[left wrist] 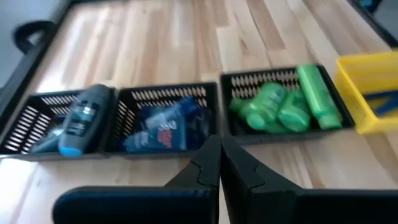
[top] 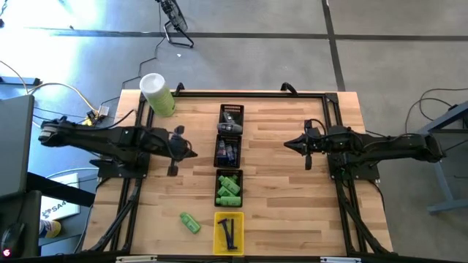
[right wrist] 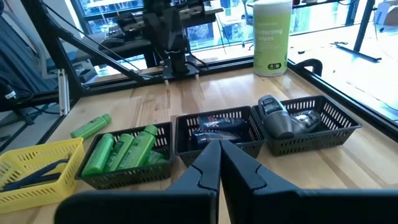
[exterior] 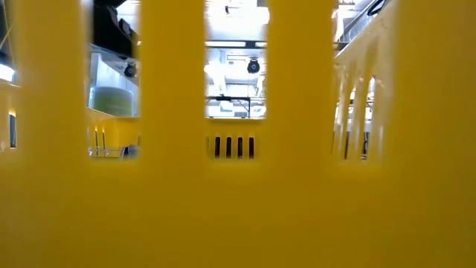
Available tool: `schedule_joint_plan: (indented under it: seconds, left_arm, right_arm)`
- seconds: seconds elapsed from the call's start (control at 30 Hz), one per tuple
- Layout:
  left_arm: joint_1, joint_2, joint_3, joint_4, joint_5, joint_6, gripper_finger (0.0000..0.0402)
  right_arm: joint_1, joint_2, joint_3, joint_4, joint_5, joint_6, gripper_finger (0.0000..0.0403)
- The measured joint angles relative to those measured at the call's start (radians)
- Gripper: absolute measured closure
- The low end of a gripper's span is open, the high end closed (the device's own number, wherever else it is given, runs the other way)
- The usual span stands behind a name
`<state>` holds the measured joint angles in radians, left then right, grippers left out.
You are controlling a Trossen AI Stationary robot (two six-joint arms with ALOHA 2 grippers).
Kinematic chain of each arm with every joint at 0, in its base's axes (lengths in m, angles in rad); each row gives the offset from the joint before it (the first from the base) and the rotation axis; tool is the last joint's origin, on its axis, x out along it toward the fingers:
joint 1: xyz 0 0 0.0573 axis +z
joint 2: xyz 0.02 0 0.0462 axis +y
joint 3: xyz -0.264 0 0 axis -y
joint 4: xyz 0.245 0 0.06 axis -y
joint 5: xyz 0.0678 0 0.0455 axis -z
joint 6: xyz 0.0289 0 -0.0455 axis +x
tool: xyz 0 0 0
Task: Pick & Place Travel size toiletries
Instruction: Put the green shampoo bottle into the bottom black bin
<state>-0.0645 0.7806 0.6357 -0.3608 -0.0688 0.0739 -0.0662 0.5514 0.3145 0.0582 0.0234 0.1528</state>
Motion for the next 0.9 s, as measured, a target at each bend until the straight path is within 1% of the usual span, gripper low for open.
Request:
schedule_joint_plan:
  seconds: [0.2, 0.33, 0.53, 0.7, 0.9]
  left_arm:
    - [-0.114, 0.113, 0.105, -0.118, -0.085, -0.028, 0.0401]
    - [-0.188, 0.182, 0.158, -0.141, -0.115, -0.029, 0.0401]
    - [-0.296, 0.291, 0.2, -0.19, -0.121, -0.031, 0.0401]
    - [-0.391, 0.38, 0.235, -0.18, -0.124, -0.112, 0.0401]
    - [-0.474, 0.469, 0.307, -0.229, -0.134, -0.191, 0.0401]
  right_arm:
    - [0.0, 0.0, 0.0, 0.008, 0.0, 0.0, 0.0401]
    - [0.0, 0.0, 0.0, 0.008, 0.0, 0.0, 0.0401]
    - [0.0, 0.005, 0.0, 0.007, -0.001, 0.0, 0.0401]
    - [0.001, 0.005, 0.0, 0.005, -0.001, -0.001, 0.0401]
    - [0.0, 0.004, 0.0, 0.015, 0.001, -0.017, 0.0401]
